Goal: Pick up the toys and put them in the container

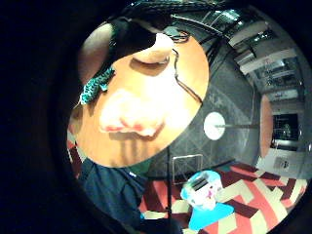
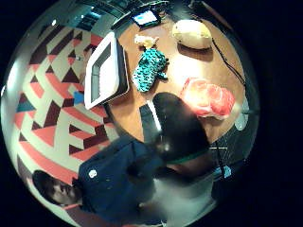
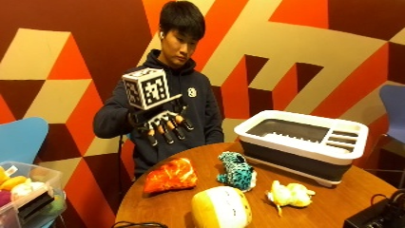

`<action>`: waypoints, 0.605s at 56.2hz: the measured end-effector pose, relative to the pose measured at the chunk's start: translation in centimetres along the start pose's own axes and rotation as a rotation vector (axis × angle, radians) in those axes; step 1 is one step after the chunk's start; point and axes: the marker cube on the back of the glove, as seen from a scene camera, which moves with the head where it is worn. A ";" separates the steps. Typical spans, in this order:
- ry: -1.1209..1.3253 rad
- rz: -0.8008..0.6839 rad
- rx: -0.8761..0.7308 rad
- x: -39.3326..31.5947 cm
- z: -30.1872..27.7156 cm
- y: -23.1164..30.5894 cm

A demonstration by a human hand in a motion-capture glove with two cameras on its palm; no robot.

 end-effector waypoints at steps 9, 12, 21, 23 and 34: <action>0.033 -0.037 -0.080 1.5 7.3 -1.9; 0.033 -0.017 -0.133 1.6 9.8 -1.9; 0.096 -0.051 -0.081 1.3 13.3 -1.7; 0.103 -0.075 -0.040 1.3 13.5 -1.7; 0.047 -0.189 0.205 0.6 14.1 -2.9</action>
